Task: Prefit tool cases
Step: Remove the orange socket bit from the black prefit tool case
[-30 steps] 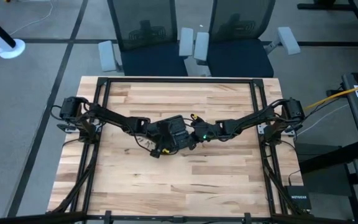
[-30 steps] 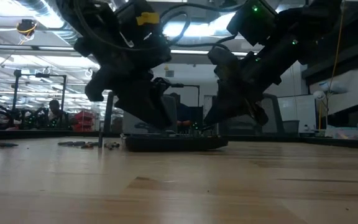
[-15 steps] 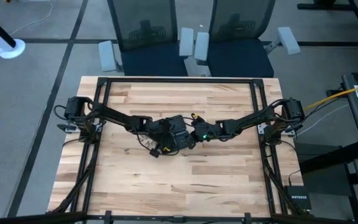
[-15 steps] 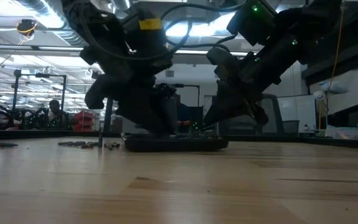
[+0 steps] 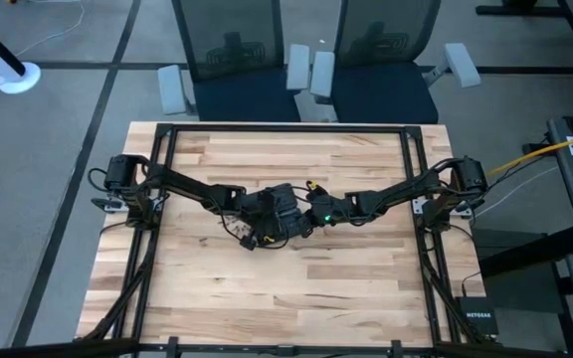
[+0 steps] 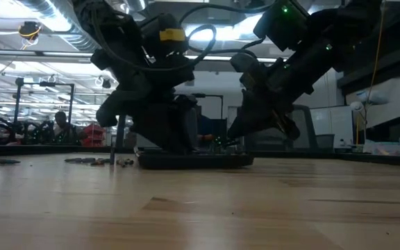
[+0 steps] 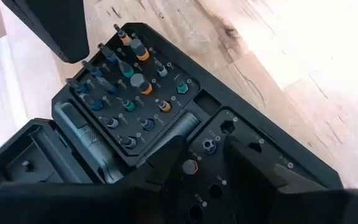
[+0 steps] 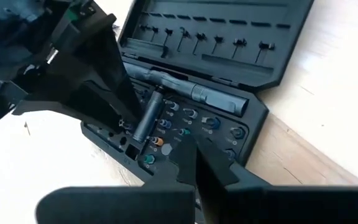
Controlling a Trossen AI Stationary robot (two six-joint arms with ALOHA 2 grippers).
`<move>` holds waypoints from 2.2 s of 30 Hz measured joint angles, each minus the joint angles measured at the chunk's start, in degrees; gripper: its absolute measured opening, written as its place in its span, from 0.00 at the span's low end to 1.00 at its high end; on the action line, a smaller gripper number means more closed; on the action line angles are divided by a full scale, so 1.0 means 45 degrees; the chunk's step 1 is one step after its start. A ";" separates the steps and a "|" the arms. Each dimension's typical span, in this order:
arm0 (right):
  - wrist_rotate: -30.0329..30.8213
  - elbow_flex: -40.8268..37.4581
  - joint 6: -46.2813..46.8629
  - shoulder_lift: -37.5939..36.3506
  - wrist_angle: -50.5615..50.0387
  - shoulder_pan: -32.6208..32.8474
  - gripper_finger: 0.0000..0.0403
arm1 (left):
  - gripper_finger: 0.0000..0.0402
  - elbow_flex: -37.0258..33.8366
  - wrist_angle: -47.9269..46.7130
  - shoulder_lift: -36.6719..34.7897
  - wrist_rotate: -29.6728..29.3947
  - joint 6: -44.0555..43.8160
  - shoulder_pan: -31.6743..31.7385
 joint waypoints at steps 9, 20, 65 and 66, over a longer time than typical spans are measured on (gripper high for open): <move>-0.0175 0.0101 -0.0328 0.0000 0.0194 0.0000 0.00 | 0.03 0.0224 -0.0384 0.0069 -0.0073 -0.1102 -0.0144; -0.0693 0.0871 -0.1088 -0.0214 0.0188 0.0000 0.00 | 0.01 0.1119 -0.1688 0.0046 -0.0341 -0.1393 -0.0155; -0.0368 0.0977 0.0616 0.2303 0.1390 -0.0003 0.00 | 0.01 0.1529 -0.1795 -0.0793 -0.1092 -0.2668 -0.0379; -0.0400 0.0976 0.0505 0.2254 0.1373 -0.0039 0.00 | 0.01 0.1526 -0.2120 -0.0854 -0.1174 -0.2513 -0.0369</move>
